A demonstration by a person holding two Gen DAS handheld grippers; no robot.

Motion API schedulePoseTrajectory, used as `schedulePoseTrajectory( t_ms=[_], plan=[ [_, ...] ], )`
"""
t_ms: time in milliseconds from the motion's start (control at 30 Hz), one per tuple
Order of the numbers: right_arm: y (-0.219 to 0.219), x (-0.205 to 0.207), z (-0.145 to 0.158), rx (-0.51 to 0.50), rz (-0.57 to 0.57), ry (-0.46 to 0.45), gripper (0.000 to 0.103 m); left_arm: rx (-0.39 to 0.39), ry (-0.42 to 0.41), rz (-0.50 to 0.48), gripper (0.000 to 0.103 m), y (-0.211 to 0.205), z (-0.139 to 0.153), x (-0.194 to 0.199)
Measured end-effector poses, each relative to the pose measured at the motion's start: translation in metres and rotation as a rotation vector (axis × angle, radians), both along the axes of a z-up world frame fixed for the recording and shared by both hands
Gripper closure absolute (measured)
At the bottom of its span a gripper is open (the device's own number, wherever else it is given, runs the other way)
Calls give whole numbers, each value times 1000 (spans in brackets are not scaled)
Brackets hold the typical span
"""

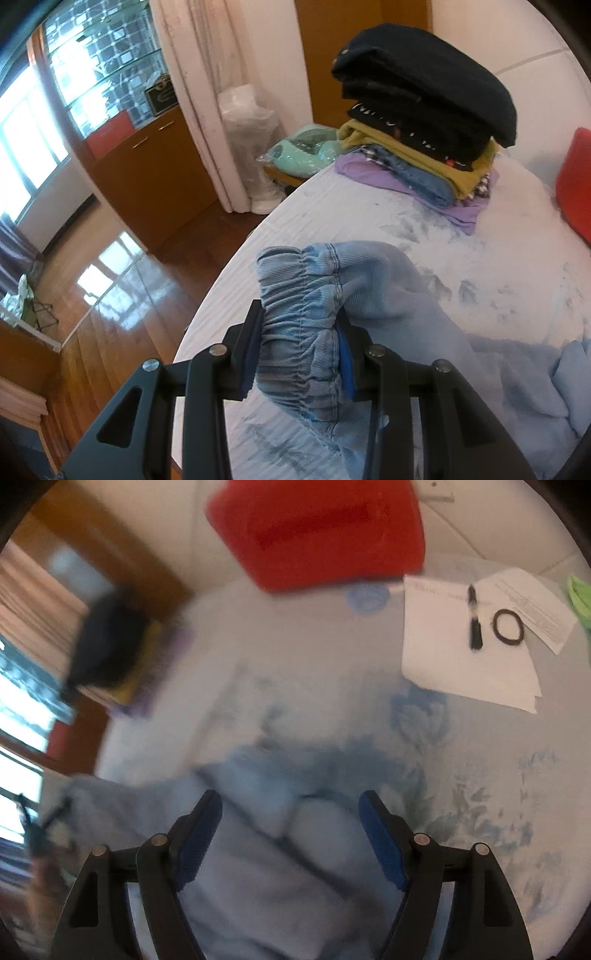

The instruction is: Fold clothes

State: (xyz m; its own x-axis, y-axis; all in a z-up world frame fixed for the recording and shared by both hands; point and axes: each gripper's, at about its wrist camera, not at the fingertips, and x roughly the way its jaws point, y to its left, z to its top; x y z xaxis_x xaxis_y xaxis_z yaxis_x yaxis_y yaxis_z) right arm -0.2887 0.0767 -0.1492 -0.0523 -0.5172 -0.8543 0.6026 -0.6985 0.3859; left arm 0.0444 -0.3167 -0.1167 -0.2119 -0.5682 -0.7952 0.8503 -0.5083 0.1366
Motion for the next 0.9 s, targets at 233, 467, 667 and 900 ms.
schedulePoseTrajectory(
  t_ms=[233,467,667,900],
  plan=[
    [-59,11,-49,113,89,50,31,-43,21,-103,68,16,16,-10],
    [-2,2,24,-50,-146,230,94,-183,136,-311,68,64,84,-39],
    [158,-45,154,-86,-468,467,94,-196,224,-396,68,53,125,-105],
    [247,-120,159,1,-646,375,26,-71,109,-443,31,18,97,-196]
  ],
)
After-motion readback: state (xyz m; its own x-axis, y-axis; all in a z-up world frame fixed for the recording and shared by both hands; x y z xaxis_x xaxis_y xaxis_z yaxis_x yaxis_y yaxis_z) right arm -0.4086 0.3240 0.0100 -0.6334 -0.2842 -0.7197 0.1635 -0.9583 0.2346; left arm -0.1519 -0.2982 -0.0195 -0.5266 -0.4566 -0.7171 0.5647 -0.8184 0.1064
